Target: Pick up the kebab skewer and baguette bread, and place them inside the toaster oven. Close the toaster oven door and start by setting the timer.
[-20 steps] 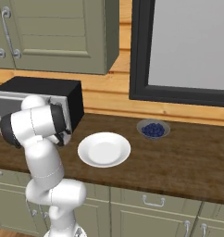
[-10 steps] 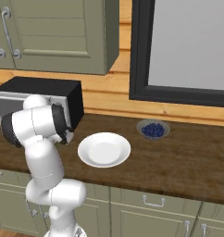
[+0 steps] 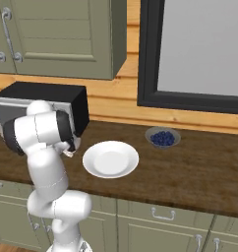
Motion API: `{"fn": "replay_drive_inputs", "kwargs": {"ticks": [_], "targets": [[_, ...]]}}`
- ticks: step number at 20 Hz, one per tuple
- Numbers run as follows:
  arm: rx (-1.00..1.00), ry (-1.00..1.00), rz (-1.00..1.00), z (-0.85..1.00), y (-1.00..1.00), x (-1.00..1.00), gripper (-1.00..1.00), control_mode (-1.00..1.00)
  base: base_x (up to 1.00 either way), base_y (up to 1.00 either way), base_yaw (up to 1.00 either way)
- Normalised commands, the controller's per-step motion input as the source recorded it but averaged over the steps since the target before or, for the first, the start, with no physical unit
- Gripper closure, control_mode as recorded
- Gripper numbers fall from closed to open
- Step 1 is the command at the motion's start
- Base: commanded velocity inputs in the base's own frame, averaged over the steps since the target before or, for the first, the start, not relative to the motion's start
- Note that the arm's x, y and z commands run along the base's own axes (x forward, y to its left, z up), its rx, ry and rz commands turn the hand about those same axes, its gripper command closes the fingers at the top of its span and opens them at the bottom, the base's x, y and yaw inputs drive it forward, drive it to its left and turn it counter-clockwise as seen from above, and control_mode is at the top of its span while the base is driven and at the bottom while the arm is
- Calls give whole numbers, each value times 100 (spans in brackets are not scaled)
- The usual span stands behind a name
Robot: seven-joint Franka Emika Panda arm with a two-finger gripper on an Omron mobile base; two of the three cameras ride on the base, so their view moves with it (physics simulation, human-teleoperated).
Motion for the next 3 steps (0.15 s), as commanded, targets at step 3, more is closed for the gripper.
{"fn": "replay_drive_inputs", "kwargs": {"ticks": [3], "targets": [[24, 0, 0, -14, 35, 44, 100, -100, 0, 0, 0]]}}
